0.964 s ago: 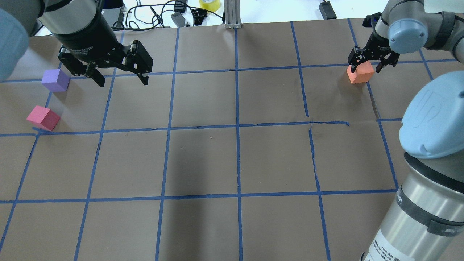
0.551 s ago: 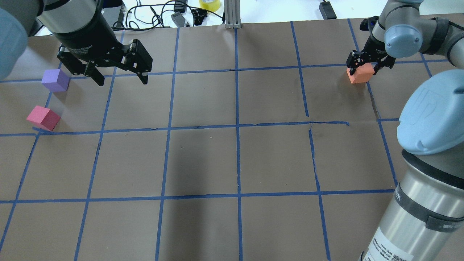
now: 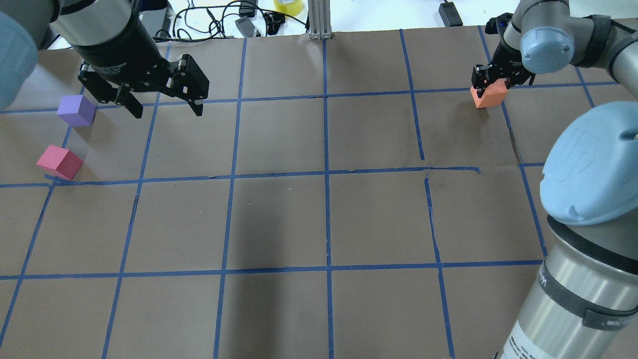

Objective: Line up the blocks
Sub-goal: 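Carry the orange cube with the right gripper toward the table center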

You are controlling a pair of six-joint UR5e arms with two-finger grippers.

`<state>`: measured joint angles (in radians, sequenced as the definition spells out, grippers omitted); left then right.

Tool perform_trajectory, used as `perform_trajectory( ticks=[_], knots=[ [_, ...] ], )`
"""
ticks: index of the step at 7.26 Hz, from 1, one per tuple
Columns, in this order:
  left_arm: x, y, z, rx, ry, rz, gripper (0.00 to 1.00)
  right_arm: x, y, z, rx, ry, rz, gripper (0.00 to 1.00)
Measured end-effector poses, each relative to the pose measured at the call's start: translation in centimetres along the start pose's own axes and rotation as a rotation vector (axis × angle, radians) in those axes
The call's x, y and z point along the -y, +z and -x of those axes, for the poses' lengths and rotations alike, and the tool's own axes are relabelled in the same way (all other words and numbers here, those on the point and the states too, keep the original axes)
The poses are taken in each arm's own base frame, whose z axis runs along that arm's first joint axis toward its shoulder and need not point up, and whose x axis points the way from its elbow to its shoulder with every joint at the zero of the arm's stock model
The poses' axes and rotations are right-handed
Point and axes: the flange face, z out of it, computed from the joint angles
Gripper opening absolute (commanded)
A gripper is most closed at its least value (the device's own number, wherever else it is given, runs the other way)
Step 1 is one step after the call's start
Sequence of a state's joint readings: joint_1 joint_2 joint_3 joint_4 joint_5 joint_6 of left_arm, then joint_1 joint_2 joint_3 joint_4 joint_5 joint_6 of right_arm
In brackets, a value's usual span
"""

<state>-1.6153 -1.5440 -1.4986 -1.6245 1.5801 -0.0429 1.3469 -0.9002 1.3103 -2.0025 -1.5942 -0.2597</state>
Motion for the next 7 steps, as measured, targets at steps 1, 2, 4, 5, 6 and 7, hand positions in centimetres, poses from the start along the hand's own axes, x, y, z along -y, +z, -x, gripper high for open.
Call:
perform_trajectory(
  ticks=[1,2,4,5,6,7],
  knots=[
    [0.0,0.0,0.0,0.001,0.0,-0.001,1.0,0.0,-2.1,3.5,-0.005,-0.012,-0.026,0.2],
    [-0.1,-0.1,0.0,0.001,0.0,-0.002,1.0,-0.2,-3.5,7.6,-0.005,-0.018,-0.046,0.2],
    [-0.1,-0.1,0.0,0.001,-0.001,-0.002,1.0,-0.8,-4.5,16.2,0.02,0.012,-0.073,0.2],
    [-0.1,0.0,0.0,0.001,-0.001,-0.001,1.0,-1.3,-4.7,19.8,0.06,0.035,-0.082,0.19],
    [-0.1,0.0,0.0,0.001,-0.002,0.0,1.0,-2.0,-4.9,23.8,0.094,0.063,-0.087,0.19],
    [-0.1,0.0,0.0,0.001,-0.002,0.0,1.0,-3.0,-4.7,28.2,0.11,0.084,-0.089,0.19]
  ],
)
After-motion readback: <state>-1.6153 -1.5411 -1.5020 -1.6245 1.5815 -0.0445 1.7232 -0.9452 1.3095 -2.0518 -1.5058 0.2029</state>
